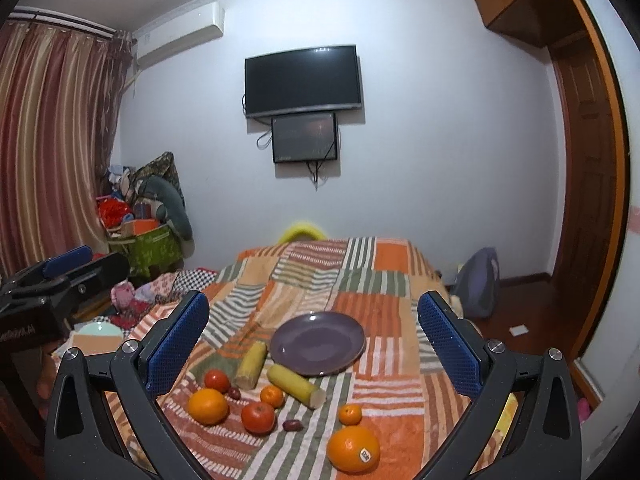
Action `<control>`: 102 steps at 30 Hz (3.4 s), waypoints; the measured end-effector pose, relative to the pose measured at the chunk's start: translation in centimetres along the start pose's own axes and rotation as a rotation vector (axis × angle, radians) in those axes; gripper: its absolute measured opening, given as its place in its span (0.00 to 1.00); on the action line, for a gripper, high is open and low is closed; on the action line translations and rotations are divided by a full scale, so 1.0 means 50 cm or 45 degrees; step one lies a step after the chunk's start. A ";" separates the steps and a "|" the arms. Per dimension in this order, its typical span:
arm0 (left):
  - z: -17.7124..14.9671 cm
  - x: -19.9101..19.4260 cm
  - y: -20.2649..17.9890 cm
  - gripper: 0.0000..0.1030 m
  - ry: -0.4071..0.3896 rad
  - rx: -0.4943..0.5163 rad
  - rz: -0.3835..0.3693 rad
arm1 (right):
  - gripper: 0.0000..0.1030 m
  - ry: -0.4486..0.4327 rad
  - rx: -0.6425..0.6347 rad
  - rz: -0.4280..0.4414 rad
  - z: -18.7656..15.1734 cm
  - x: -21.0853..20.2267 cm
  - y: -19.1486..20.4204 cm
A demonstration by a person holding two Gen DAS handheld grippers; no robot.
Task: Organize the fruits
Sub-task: 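Grasp a large orange with the left tool while the right tool grasps the Dole-labelled orange, then carry both large oranges onto the purple plate and open both tools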
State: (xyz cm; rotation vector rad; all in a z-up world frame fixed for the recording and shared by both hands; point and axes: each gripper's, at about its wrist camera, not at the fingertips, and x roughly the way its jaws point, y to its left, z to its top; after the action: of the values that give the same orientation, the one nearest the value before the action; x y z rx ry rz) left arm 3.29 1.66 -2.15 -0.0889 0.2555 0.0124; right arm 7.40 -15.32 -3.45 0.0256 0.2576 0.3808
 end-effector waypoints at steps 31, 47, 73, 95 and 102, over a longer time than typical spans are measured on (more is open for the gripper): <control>-0.228 0.267 0.146 0.71 0.769 0.028 0.033 | 0.86 0.710 0.125 0.005 -0.209 0.148 -0.135; -0.323 0.350 0.144 0.74 1.034 -0.052 -0.078 | 0.86 0.926 0.225 0.065 -0.287 0.215 -0.143; -0.341 0.383 0.131 0.64 1.046 -0.028 -0.049 | 0.63 0.958 0.277 0.108 -0.304 0.239 -0.145; -0.163 0.376 0.116 0.64 0.752 -0.021 -0.064 | 0.63 0.694 0.205 0.074 -0.155 0.269 -0.168; -0.125 0.409 0.113 0.64 0.704 -0.016 -0.066 | 0.63 0.643 0.162 0.085 -0.125 0.300 -0.161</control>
State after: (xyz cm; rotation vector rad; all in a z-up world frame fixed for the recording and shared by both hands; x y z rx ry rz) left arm 21.37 6.74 -13.82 -0.1107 0.8056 -0.0634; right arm 22.19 -17.40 -13.75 0.0632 0.7816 0.4336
